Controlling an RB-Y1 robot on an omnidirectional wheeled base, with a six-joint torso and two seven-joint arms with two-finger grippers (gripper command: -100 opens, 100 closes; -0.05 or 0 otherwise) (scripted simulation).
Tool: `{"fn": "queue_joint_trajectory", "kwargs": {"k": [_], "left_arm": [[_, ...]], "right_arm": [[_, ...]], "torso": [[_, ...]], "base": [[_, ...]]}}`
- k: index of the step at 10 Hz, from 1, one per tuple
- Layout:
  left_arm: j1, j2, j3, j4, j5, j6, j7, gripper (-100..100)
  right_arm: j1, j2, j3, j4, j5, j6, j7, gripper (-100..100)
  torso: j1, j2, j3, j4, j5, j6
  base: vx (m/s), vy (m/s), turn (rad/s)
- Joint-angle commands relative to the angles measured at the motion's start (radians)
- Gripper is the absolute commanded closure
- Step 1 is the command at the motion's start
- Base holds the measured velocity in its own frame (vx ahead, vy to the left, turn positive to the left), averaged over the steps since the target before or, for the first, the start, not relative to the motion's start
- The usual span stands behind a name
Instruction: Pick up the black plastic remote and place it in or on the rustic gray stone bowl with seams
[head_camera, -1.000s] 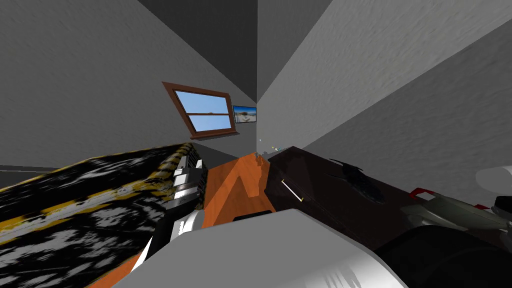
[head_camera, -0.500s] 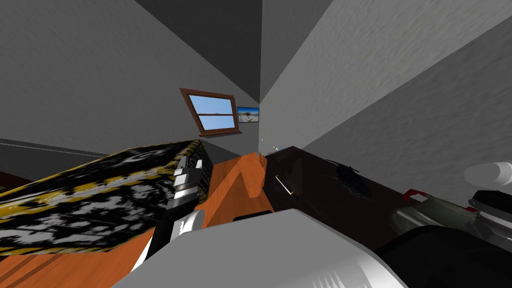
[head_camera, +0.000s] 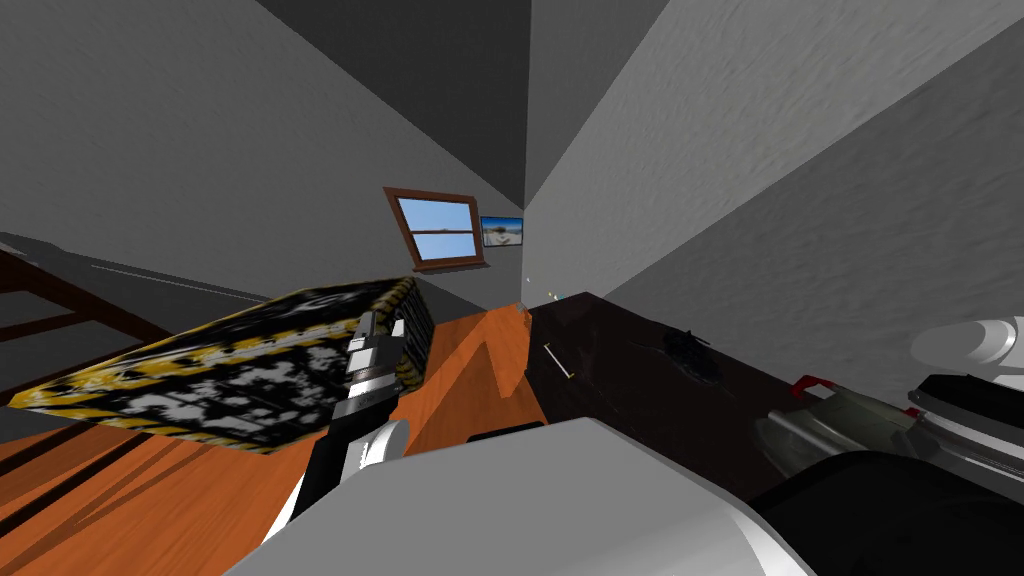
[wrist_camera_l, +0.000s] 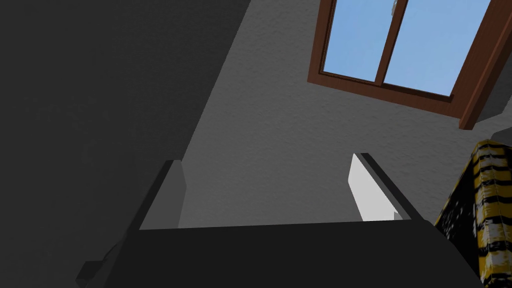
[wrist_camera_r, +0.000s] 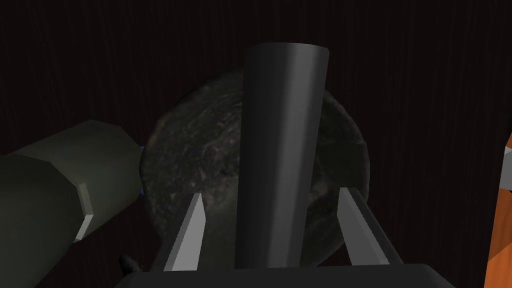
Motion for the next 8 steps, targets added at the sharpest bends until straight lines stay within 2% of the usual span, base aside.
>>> {"fn": "queue_joint_trajectory", "kwargs": {"k": [1, 4, 5, 6, 8], "left_arm": [[0.000, 0.000, 0.000, 0.000, 0.000, 0.000, 0.000, 0], [0.000, 0.000, 0.000, 0.000, 0.000, 0.000, 0.000, 0], [0.000, 0.000, 0.000, 0.000, 0.000, 0.000, 0.000, 0], [0.000, 0.000, 0.000, 0.000, 0.000, 0.000, 0.000, 0], [0.000, 0.000, 0.000, 0.000, 0.000, 0.000, 0.000, 0]], "right_arm": [[0.000, 0.000, 0.000, 0.000, 0.000, 0.000, 0.000, -100], [0.000, 0.000, 0.000, 0.000, 0.000, 0.000, 0.000, -100], [0.000, 0.000, 0.000, 0.000, 0.000, 0.000, 0.000, 0], [-0.011, -0.040, 0.003, -0.015, -0.011, -0.025, 0.000, -100], [-0.022, -0.080, 0.005, -0.031, -0.022, -0.051, 0.001, -100]], "torso": [[0.000, 0.000, 0.000, 0.000, 0.000, 0.000], [0.002, -0.003, -0.002, -0.001, 0.001, 0.000], [0.002, -0.003, -0.002, -0.001, 0.001, 0.000], [0.002, -0.003, -0.002, -0.001, 0.001, 0.000], [0.001, -0.001, -0.001, 0.000, 0.001, 0.000]], "base": [[-0.006, -0.004, -0.001], [0.000, 0.000, 0.000], [0.000, 0.000, 0.000], [-0.017, -0.015, -0.047], [-0.034, -0.023, -0.035]]}}
